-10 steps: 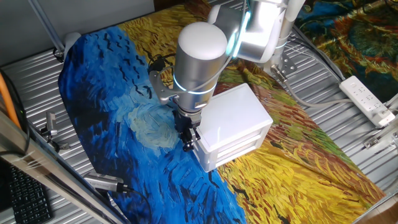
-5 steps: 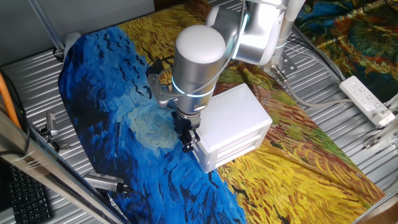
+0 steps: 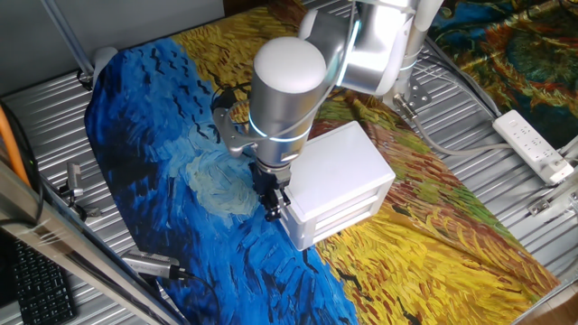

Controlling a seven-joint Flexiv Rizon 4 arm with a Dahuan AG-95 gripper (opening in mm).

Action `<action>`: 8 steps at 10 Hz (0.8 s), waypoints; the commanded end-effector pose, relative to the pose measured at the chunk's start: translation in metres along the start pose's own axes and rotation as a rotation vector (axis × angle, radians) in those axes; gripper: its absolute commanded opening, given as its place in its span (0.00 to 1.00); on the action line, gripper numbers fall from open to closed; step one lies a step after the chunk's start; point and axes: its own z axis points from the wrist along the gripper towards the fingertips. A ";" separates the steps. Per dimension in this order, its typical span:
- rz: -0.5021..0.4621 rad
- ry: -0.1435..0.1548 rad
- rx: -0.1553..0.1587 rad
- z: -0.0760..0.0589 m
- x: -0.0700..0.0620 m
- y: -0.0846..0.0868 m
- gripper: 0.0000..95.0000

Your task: Take something out of a drawer

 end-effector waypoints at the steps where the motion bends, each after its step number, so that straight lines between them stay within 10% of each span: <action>1: 0.002 0.023 0.001 0.000 0.000 0.000 0.00; 8: -0.009 0.068 0.005 0.000 0.000 0.000 0.00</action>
